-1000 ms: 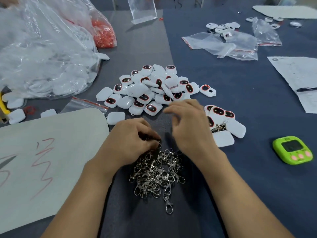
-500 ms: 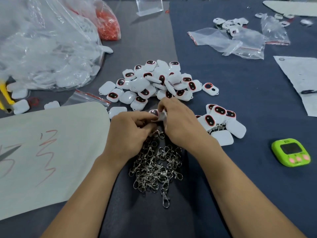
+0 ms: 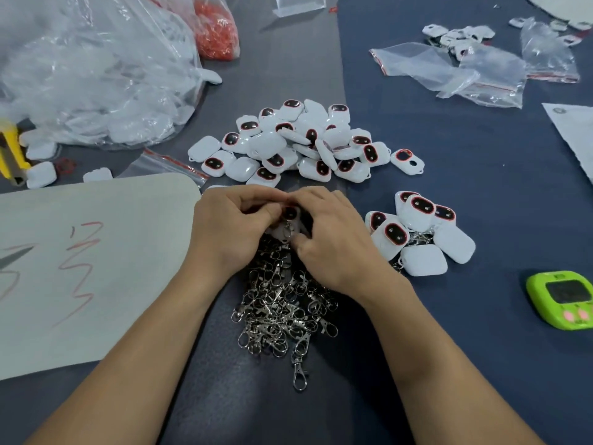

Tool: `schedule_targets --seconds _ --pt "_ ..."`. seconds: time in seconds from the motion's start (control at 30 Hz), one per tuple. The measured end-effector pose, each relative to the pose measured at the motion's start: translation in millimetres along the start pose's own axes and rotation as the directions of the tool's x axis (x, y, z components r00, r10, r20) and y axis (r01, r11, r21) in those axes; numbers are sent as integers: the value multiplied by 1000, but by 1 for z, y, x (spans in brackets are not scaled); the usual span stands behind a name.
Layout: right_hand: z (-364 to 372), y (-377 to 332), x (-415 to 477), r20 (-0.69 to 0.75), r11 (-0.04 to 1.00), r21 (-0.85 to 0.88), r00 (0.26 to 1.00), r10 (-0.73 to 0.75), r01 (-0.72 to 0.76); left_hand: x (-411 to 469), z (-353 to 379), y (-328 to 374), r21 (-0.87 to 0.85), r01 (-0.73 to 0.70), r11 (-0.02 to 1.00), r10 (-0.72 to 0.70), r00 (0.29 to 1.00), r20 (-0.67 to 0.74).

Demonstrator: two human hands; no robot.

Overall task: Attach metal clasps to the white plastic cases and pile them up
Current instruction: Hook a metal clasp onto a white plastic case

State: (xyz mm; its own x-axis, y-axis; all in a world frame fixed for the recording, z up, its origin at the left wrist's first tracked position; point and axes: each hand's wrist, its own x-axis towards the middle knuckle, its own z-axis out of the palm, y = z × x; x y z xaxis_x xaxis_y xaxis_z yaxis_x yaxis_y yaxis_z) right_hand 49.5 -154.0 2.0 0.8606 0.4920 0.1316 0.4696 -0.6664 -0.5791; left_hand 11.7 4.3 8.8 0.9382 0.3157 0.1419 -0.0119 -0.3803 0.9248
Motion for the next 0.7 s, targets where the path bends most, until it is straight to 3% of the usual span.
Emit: schedule_targets --seconds 0.13,0.23,0.43,0.6,0.7 --pt "-6 7 1 -75 960 236 982 172 -150 2 0 -1 -113 63 992 -65 998 -9" --pt "-9 9 2 -103 914 361 966 236 -185 4 1 -1 -69 30 997 -27 998 54" --pt "-14 8 5 -115 655 743 936 331 -140 1 3 -3 214 -54 975 30 993 118" --pt "-16 8 0 -15 480 863 941 339 -159 -4 7 -2 449 -201 871 152 978 142" --pt "-15 7 -2 37 454 868 938 343 -200 -7 9 -2 582 -272 767 244 961 128"
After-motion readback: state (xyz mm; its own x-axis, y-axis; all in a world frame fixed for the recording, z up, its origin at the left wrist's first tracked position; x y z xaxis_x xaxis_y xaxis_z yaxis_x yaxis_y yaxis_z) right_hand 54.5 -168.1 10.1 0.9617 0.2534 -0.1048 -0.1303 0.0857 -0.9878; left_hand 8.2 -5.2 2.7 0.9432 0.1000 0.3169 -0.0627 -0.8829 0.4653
